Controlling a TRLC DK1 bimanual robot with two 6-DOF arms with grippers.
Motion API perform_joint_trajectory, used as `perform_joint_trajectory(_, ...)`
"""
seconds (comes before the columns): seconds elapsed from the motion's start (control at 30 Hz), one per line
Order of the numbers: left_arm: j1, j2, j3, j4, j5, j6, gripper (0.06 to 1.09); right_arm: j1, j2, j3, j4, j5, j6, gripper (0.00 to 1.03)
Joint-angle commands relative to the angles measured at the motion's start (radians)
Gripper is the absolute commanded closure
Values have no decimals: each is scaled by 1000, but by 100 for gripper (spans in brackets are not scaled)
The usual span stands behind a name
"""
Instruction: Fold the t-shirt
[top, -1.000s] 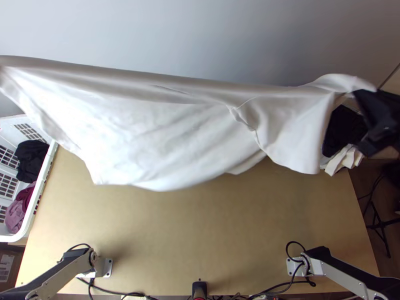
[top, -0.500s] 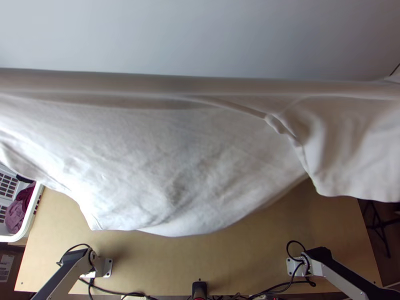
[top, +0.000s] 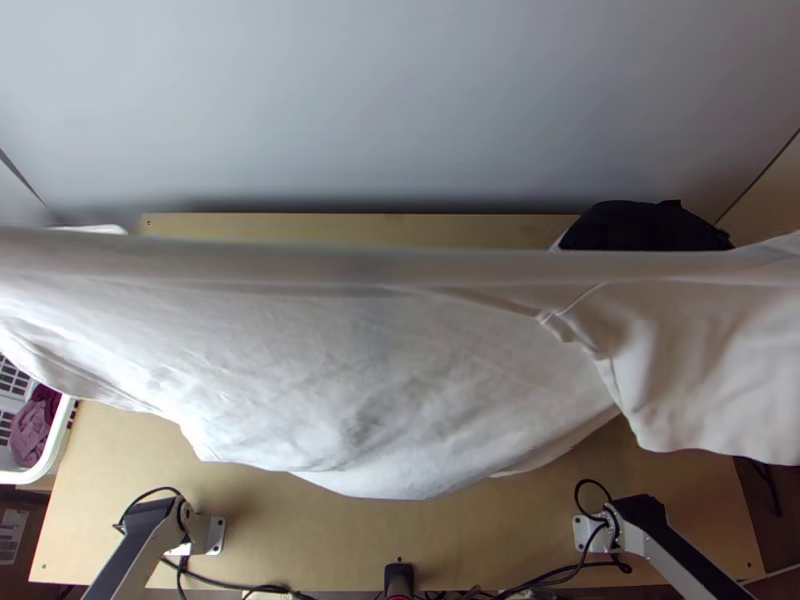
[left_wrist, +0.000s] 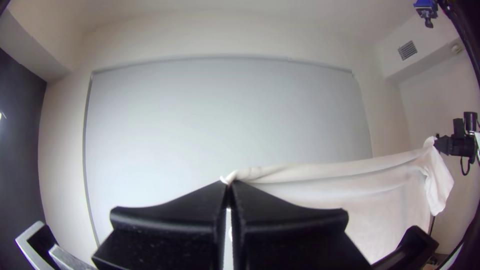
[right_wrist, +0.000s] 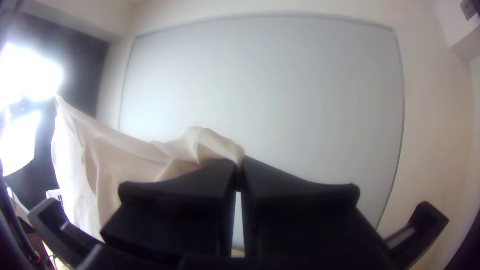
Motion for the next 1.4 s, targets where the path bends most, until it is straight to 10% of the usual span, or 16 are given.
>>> perform_joint_trajectory(0.0,-17,-99,-282,-48,48,27,105,0,-68,-229,-13,-46,25,100)
perform_joint_trajectory(0.7,-248,12,-1179,346,44,-13,105,146,150,-1123,350,-112,39,100)
perform_joint_trajectory(1.13,-386,205,-1325,590,-87,-12,105,115,555,-1223,682,-115,53,100)
perform_joint_trajectory(1.37,-383,243,-1314,608,-87,-1,105,94,552,-1206,655,-111,108,55)
